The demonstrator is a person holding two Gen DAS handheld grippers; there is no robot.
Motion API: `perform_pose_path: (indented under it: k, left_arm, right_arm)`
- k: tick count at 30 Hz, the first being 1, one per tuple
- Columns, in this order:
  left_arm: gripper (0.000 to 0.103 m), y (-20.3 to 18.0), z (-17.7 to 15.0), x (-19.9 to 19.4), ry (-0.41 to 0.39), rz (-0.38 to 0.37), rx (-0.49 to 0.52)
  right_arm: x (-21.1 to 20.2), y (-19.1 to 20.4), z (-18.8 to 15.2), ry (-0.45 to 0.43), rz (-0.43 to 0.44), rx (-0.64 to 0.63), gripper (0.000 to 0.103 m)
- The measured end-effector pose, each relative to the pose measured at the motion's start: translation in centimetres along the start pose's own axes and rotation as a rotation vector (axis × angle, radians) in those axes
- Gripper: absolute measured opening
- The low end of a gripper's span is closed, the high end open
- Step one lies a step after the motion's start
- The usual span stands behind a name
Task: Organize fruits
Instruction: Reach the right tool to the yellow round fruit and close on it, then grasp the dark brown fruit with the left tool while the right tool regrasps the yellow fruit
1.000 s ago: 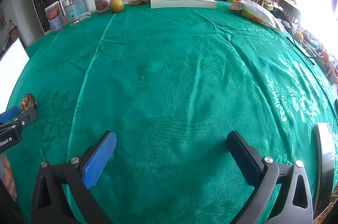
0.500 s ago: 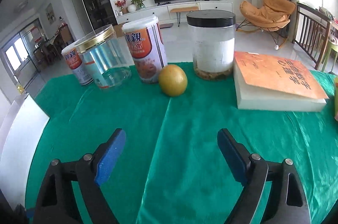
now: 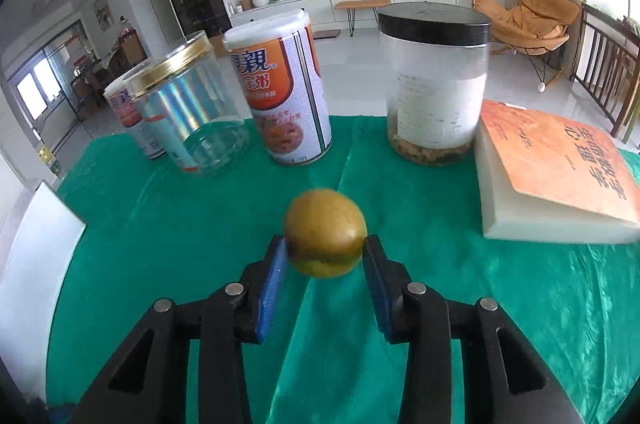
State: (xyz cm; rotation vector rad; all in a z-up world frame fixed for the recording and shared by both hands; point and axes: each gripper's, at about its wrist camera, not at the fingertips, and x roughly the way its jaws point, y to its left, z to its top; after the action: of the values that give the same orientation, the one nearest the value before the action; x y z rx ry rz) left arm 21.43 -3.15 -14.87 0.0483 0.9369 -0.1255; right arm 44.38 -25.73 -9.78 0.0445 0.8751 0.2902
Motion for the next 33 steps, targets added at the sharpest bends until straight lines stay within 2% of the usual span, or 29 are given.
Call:
perform_pose_path:
  k: [1,4,8,11,12,13,14,15,16,18,20,23,26,27,28,31,33]
  left_arm:
    - [0.102,0.0,0.0,0.0,-0.001,0.000,0.000]
    - [0.102,0.0,0.0,0.0,0.000,0.002,0.002]
    - [0.102,0.0,0.0,0.1,0.000,0.004,0.004]
    - [0.102,0.0,0.0,0.1,0.000,0.005,0.004]
    - [0.102,0.1,0.0,0.1,0.000,0.005,0.004]
    - [0.102,0.1,0.0,0.1,0.000,0.005,0.004]
    - [0.102,0.0,0.0,0.1,0.000,0.005,0.004]
    - [0.102,0.1,0.0,0.1,0.000,0.005,0.004]
    - [0.102,0.1,0.0,0.1,0.000,0.004,0.003]
    - [0.102,0.1,0.0,0.1,0.000,0.004,0.003]
    - [0.102,0.0,0.0,0.0,-0.001,0.004,0.003]
    - [0.102,0.0,0.0,0.0,0.000,0.005,0.004]
    - [0.102,0.0,0.0,0.1,-0.001,0.006,0.002]
    - [0.102,0.0,0.0,0.1,0.000,0.006,0.002]
    - [0.102,0.0,0.0,0.1,0.000,0.006,0.002]
    - [0.102,0.1,0.1,0.1,0.000,0.006,0.002]
    - [0.102,0.0,0.1,0.1,0.000,0.006,0.002]
  right_arm:
    - [-2.0,-0.1,-1.5,0.016,-0.002,-0.002,0.011]
    - [-7.2,0.1,-6.3,0.050,-0.026,-0.030,0.011]
    - [-10.9,-0.1,-12.2,0.097,-0.017,0.035,0.011]
    - [-12.4,-0.6,-14.2,0.094,-0.010,0.086,0.016]
    - [-13.0,-1.0,-14.4,0.080,-0.017,0.111,0.025]
    - [-13.1,-1.4,-14.0,0.057,-0.030,0.137,0.040]
    - [-13.3,-1.8,-13.5,0.027,-0.047,0.160,0.050]
    - [-13.4,-2.1,-12.8,-0.003,-0.066,0.179,0.074]
    - [-13.1,-2.4,-12.1,-0.024,-0.076,0.193,0.086]
    - [-11.5,-2.6,-10.6,-0.003,-0.098,0.198,0.090]
    - [-10.6,-2.3,-10.2,0.012,-0.170,0.141,0.089]
    - [-10.1,-3.1,-10.3,0.042,-0.186,0.134,0.087]
    - [-9.6,-6.0,-10.9,0.062,-0.158,0.227,0.072]
    - [-9.1,-6.9,-11.2,0.081,-0.145,0.260,0.062]
    - [-8.6,-7.6,-11.4,0.106,-0.147,0.275,0.058]
    - [-8.6,-7.9,-12.0,0.103,-0.128,0.272,0.051]
    - [-8.9,-7.4,-12.4,0.105,-0.133,0.268,0.051]
